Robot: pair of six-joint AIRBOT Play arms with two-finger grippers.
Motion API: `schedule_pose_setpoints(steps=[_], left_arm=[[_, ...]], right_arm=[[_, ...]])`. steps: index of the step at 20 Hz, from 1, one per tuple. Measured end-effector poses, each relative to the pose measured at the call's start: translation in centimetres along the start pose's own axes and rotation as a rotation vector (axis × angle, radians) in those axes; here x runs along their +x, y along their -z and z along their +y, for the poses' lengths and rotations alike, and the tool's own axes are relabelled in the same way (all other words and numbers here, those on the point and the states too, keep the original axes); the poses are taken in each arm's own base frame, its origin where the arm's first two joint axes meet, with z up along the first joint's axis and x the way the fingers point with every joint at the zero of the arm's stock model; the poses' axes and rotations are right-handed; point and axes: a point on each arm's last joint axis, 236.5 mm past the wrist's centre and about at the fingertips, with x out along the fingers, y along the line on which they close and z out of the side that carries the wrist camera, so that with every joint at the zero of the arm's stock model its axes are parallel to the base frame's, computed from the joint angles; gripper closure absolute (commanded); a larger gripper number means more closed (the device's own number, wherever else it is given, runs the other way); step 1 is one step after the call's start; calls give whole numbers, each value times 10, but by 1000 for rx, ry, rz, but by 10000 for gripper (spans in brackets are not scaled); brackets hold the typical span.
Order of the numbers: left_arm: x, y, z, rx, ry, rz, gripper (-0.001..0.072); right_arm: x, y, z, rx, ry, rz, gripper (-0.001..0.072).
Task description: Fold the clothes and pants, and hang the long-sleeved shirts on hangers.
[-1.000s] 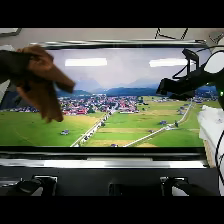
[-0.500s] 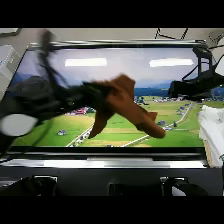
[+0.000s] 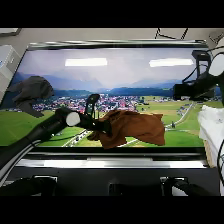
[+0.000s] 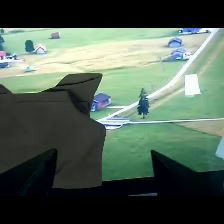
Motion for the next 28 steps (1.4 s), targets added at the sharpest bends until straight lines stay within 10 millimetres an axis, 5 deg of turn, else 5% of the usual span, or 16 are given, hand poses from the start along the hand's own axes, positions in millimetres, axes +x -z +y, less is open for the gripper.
schedule_pose_setpoints(steps=[4, 7, 9, 17, 22, 26, 27, 28], left_arm=[[-59, -26, 52, -25, -34, -10, 91], [-80, -6, 92, -75, -50, 84, 92], [-73, 17, 100, -107, -14, 156, 94], [8, 93, 26, -155, 230, 234, 95], [33, 107, -7, -101, 244, 189, 107], [54, 102, -14, -117, 217, 126, 125], [59, 99, -14, -133, 209, 110, 218], [63, 98, -13, -140, 202, 99, 565]], right_arm=[[39, 9, -23, 70, -16, 135, 26], [67, 35, -35, 180, -113, 285, 25], [84, 62, -37, 223, -162, 383, 22], [139, 152, -9, 272, -286, 623, 25], [153, 178, -1, 276, -308, 671, 46], [159, 188, 5, 282, -328, 685, 46], [161, 191, 8, 284, -336, 689, 46], [162, 193, 10, 285, -344, 693, 46]])
